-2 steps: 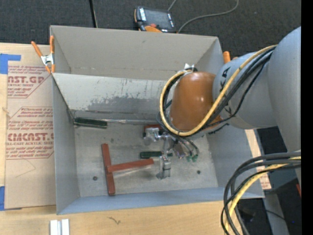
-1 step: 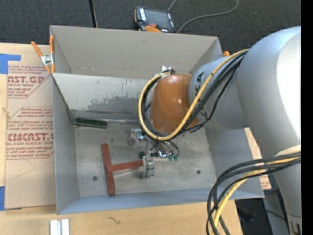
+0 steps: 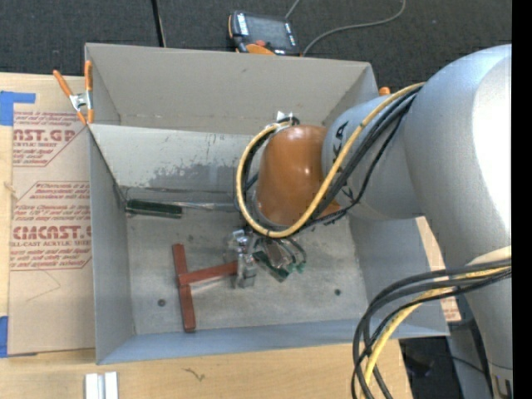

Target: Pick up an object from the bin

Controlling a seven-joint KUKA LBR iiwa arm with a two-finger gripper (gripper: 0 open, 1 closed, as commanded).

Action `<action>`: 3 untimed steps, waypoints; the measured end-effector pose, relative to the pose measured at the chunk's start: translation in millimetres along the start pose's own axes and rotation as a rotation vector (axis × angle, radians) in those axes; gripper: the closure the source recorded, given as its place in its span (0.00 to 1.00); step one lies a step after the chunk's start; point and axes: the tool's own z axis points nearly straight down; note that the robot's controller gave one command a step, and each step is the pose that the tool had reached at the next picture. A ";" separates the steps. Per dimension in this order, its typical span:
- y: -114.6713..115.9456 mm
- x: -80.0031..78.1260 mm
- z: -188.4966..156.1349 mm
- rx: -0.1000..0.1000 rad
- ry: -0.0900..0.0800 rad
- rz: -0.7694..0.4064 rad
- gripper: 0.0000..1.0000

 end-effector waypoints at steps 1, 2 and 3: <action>-12.8 -17.5 -144.1 0.003 -0.008 -0.303 1.00; -11.9 -16.1 -140.5 0.000 -0.002 -0.302 0.00; 16.4 -16.6 4.2 -0.004 0.006 -0.478 0.00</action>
Offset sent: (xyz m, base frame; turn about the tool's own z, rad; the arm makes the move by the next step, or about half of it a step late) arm 0.0178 -0.0091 0.1406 -0.3022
